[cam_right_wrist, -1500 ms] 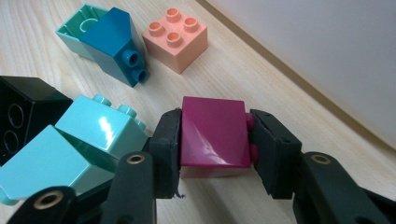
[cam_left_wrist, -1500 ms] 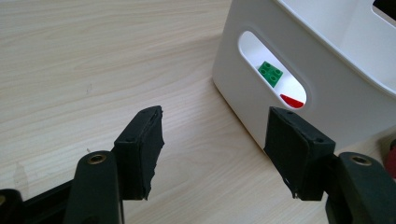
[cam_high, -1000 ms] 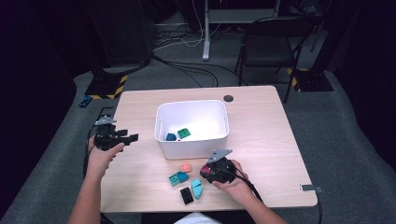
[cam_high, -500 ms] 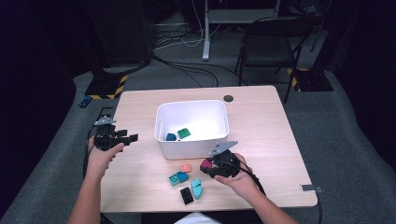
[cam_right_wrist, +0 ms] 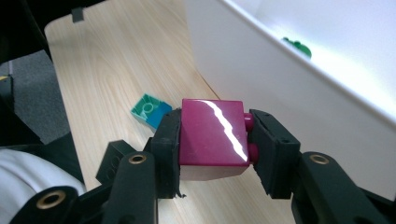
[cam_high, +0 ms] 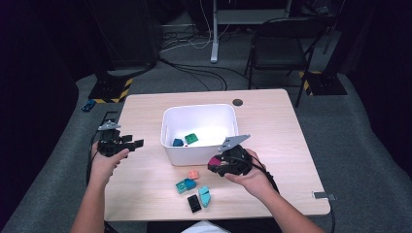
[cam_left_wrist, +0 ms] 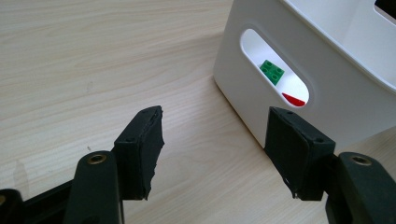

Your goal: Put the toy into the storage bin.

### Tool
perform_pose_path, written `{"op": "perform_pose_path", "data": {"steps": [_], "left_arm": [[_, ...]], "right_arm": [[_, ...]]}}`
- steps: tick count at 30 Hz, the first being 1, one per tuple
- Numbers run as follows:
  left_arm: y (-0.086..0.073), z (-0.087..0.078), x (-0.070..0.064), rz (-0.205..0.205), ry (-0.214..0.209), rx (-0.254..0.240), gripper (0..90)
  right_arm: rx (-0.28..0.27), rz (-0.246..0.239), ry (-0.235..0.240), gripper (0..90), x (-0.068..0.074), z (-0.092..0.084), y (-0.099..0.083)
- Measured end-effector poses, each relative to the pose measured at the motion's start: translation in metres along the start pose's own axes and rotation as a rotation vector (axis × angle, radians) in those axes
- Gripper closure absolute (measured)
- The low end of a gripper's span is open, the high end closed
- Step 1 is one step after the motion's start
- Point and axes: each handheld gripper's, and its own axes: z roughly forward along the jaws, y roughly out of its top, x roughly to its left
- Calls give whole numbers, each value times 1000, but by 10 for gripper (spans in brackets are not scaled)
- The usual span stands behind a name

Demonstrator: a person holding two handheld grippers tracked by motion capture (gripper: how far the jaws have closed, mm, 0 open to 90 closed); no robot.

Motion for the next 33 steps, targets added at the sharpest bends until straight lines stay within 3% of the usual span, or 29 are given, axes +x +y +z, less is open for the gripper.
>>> {"op": "perform_pose_path", "data": {"steps": [16, 33], "left_arm": [[0, 0, 1, 0, -3, 2, 366], [0, 0, 1, 0, -6, 3, 366]], "right_arm": [[-36, -24, 6, 563, -9, -21, 50], [-56, -19, -38, 563, -38, -2, 92]]}}
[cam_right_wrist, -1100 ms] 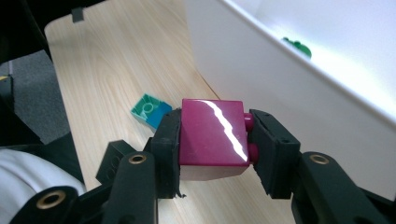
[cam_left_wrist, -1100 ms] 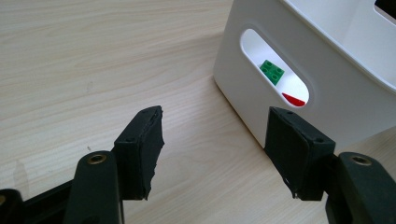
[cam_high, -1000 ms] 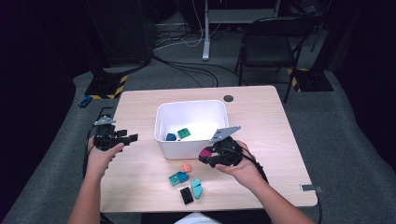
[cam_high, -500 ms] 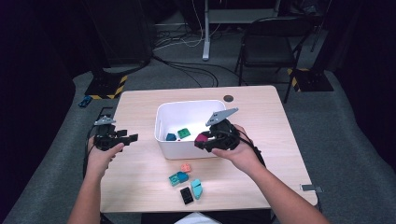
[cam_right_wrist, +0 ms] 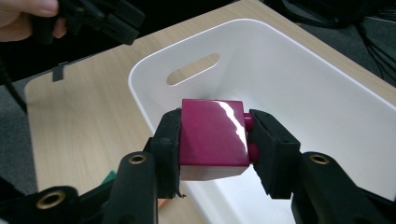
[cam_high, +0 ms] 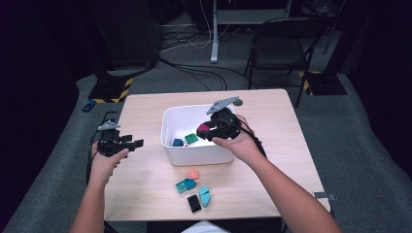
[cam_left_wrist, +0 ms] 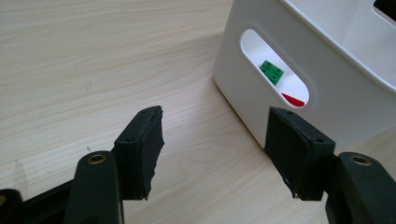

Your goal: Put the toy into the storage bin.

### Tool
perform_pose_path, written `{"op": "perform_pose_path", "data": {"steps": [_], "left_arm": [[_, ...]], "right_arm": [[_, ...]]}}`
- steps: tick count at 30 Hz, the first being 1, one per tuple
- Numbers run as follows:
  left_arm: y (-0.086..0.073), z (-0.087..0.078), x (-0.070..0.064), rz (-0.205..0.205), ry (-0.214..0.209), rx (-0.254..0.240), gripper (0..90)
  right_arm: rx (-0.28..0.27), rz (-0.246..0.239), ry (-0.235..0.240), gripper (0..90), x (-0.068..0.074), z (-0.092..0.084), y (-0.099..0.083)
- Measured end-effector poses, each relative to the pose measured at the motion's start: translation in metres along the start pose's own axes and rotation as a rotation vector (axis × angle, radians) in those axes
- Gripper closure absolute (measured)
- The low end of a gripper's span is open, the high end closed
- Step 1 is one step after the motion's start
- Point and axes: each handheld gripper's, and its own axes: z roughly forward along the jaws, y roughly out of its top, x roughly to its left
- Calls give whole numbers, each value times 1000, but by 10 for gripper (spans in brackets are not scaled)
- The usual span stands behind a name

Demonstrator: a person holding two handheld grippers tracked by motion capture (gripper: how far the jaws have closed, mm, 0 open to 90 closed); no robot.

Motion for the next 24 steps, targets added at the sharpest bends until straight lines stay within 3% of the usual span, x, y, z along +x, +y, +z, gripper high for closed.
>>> {"op": "perform_pose_path", "data": {"steps": [8, 17, 23, 24], "left_arm": [[0, 0, 0, -2, -1, -8, 366], [-2, -1, 1, 0, -4, -2, 366], [-3, -1, 1, -6, -5, -2, 366], [-3, -1, 1, -6, -6, -3, 366]], "right_arm": [[-15, 28, -44, 562, -22, 24, 13], [-8, 52, -40, 562, -34, 52, 31], [20, 45, -49, 562, -40, 81, 35], [31, 62, -49, 562, -40, 86, 35]]}}
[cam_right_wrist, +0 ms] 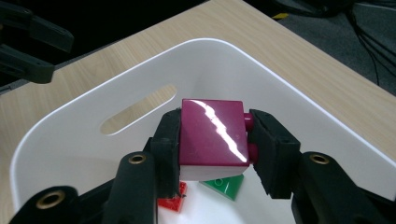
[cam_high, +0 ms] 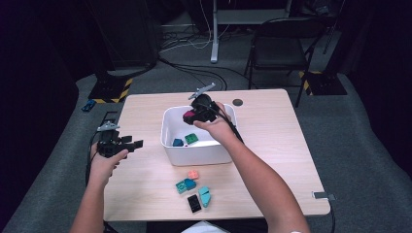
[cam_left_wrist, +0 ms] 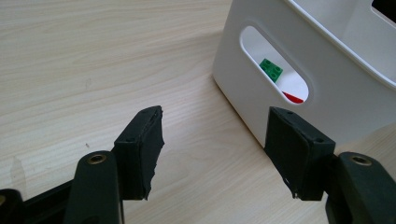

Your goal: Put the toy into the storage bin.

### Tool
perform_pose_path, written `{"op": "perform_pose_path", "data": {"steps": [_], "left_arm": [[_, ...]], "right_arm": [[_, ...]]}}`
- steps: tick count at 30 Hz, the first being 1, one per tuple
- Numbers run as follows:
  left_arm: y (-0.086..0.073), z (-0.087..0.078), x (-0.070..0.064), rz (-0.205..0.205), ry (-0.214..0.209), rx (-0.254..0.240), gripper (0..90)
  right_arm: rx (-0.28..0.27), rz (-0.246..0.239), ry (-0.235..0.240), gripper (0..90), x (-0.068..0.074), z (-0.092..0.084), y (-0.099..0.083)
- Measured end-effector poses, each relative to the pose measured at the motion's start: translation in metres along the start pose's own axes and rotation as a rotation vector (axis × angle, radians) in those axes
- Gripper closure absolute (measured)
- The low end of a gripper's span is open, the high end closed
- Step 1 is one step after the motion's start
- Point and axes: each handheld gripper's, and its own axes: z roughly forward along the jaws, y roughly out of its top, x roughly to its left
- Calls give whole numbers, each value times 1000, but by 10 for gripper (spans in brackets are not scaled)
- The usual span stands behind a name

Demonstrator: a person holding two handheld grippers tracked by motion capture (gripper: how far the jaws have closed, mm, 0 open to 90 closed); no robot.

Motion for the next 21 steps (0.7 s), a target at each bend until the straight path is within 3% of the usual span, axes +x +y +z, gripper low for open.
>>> {"op": "perform_pose_path", "data": {"steps": [6, 7, 11, 16, 21], "left_arm": [[0, 0, 1, -1, -1, 4, 366], [-1, 0, 0, -17, -5, -1, 366], [-2, 1, 1, -17, -3, -6, 366], [-2, 2, 1, -15, -7, 6, 366], [-3, 3, 0, -12, -3, 13, 367]], "right_arm": [[39, -22, 11, 561, 1, 24, 3], [38, -25, 13, 562, 1, 26, 3], [57, -17, 0, 556, 1, 33, 2], [65, -17, 6, 505, 2, 31, 2], [50, -24, -3, 500, 8, 14, 3]]}}
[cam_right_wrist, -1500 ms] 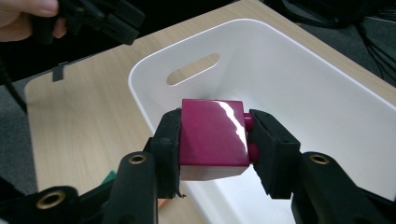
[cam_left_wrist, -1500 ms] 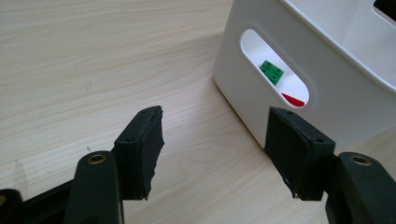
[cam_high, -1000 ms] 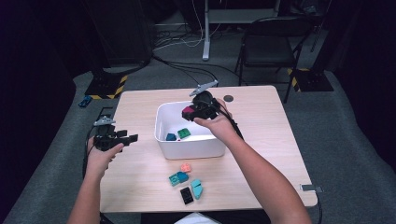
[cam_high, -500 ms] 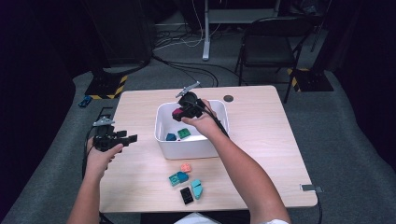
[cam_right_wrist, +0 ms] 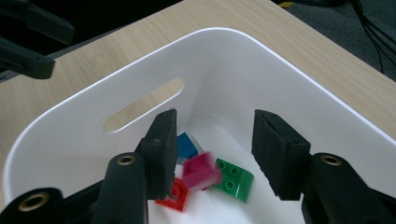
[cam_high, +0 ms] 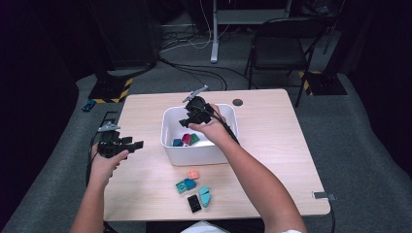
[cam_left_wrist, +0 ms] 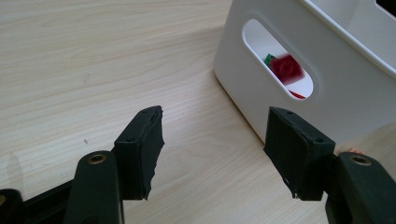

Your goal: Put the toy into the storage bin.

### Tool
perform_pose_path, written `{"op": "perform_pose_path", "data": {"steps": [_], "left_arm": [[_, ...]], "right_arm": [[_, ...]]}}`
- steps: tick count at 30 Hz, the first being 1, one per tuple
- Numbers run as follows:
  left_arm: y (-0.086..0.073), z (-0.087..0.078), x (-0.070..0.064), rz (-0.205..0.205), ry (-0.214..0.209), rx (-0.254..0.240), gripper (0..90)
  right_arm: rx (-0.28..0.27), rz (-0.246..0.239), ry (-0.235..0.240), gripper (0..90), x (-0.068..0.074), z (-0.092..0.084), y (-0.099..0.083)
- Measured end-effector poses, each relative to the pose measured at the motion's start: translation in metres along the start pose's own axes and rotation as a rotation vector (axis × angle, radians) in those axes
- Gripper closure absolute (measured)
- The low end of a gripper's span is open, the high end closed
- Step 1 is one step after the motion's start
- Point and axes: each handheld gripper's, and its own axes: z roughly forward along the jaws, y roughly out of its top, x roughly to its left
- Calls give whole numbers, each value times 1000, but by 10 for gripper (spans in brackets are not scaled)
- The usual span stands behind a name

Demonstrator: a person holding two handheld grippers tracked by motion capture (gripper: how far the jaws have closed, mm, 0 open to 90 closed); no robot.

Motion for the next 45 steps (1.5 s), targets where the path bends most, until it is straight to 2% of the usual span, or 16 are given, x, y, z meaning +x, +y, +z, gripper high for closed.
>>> {"op": "perform_pose_path", "data": {"steps": [6, 9, 10, 11, 13, 14, 17, 19, 22, 25, 29, 31, 32, 34, 35, 45], "left_arm": [[1, 0, -7, 22, -1, 4, 375], [2, 0, -14, 36, -6, 0, 376], [4, 0, -19, 48, -10, -2, 379], [4, 0, -19, 48, -10, -2, 380], [6, -1, -25, 68, -11, -8, 384], [8, -3, -29, 77, -17, -5, 385], [9, -4, -37, 82, -12, -12, 394], [7, -4, -42, 103, -13, -4, 397], [4, -4, -49, 119, -26, 2, 397], [0, -3, -57, 143, -30, 8, 406], [-9, -2, -68, 185, -69, 25, 419], [-12, -1, -71, 190, -76, 27, 423], [-17, 0, -75, 205, -95, 33, 430], [-19, 1, -76, 209, -101, 39, 432], [-24, 3, -79, 200, -121, 40, 433], [-43, 16, -95, 229, -178, 61, 439]], "right_arm": [[-52, 4, 24, 498, 7, -37, -4], [-68, -5, 17, 498, 9, -51, -8], [-76, -10, 17, 498, 13, -65, -16], [-76, -10, 17, 498, 13, -65, -16], [-94, -8, 17, 498, 16, -82, -30], [-90, -24, 7, 498, 17, -86, -35], [-101, -21, 8, 498, 19, -98, -48], [-106, -21, 3, 498, 19, -104, -57], [-85, -32, -3, 494, 22, -112, -69], [-95, -20, -2, 491, 25, -117, -81], [-106, -19, 3, 485, 29, -121, -92], [-105, -19, 2, 485, 30, -122, -94], [-112, -11, 0, 483, 32, -124, -98], [-111, -5, 0, 483, 32, -125, -99], [-104, -23, -1, 483, 32, -126, -99], [-96, -9, 15, 482, 32, -127, -107]]}}
